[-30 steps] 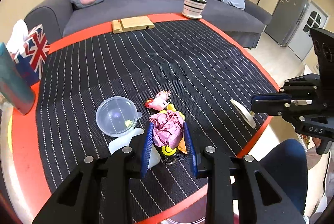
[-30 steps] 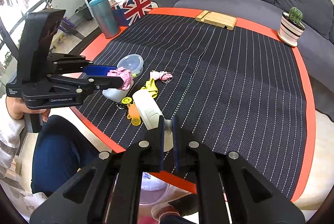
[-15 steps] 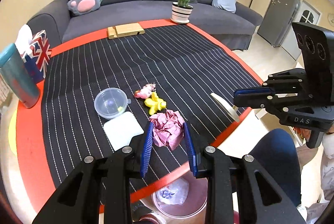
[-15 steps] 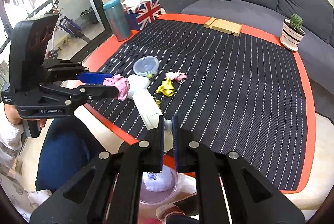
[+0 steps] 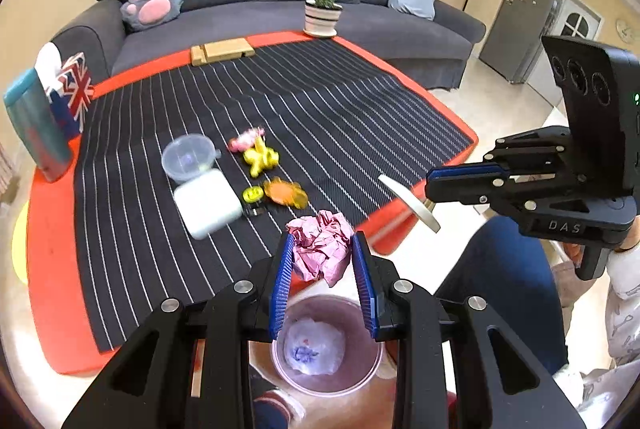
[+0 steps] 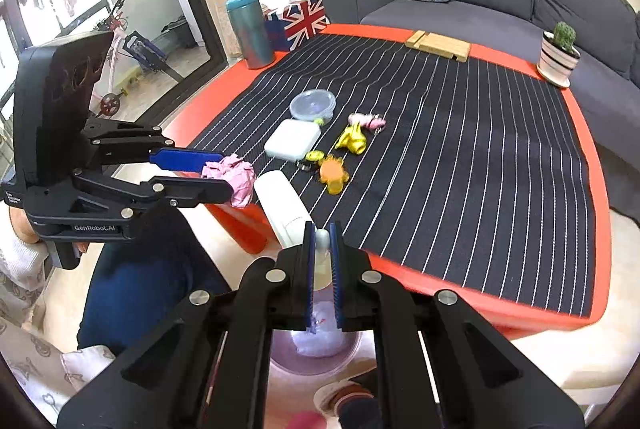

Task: Collect trash
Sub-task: 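Open the left tool to drop the pink paper into the bin, then lower the cream piece over the bin and open the right tool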

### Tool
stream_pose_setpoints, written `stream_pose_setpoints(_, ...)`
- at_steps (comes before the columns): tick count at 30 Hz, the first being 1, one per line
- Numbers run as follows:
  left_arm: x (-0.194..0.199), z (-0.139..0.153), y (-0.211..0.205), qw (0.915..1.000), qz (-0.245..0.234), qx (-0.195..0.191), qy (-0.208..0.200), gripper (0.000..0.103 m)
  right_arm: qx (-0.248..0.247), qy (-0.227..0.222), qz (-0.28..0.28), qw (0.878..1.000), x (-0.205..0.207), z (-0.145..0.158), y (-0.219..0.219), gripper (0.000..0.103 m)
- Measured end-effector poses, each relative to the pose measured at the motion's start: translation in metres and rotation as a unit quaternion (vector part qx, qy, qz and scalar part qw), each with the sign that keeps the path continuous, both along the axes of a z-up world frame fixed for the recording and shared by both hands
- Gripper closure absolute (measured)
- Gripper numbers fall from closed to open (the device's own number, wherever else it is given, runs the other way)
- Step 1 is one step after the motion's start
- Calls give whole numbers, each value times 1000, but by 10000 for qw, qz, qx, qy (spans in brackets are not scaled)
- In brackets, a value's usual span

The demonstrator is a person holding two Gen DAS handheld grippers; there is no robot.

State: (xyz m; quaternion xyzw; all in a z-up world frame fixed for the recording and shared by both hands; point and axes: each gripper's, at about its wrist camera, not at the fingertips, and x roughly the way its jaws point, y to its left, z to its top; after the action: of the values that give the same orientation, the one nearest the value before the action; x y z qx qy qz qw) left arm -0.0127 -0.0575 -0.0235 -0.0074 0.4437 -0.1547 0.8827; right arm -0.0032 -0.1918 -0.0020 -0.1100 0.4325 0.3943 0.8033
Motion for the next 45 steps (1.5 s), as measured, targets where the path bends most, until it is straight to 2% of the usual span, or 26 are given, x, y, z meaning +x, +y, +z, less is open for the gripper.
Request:
stream_pose_setpoints(17, -37, -33, -19, 9993, -67, -184, 328, 71, 54, 162, -145, 9997, -44, -14, -26, 96)
stream_pose_setpoints(19, -39, -33, -19, 9995, -9, -145, 287, 61, 65, 146, -155, 9998, -45, -13, -28, 96)
stream_pose_setpoints(20, -39, -34, -19, 9996, 15, -125, 268, 46, 75, 138, -154, 9998, -45, -12, -28, 96)
stream_pose_setpoints(21, -39, -33, -19, 9996, 32, -136, 233, 25, 85, 128, -155, 9998, -45, -11, -28, 96)
stream_pose_setpoints(22, -40, -33, -18, 9997, 59, -154, 195, 16, 94, 115, -156, 9998, -46, -10, -28, 96)
stream_pose_setpoints(23, -40, -32, -16, 9997, 125, -175, 117, 13, 98, 108, -157, 9998, -46, -9, -28, 96)
stream_pose_setpoints(31, -43, -29, -3, 9991, 376, -190, 87, 8, 112, 106, -144, 9998, -49, -9, -27, 96)
stream_pose_setpoints(45, -57, -11, 17, 9978, 634, -131, -133, 8, 63, 186, -59, 9998, -54, -15, -20, 96)
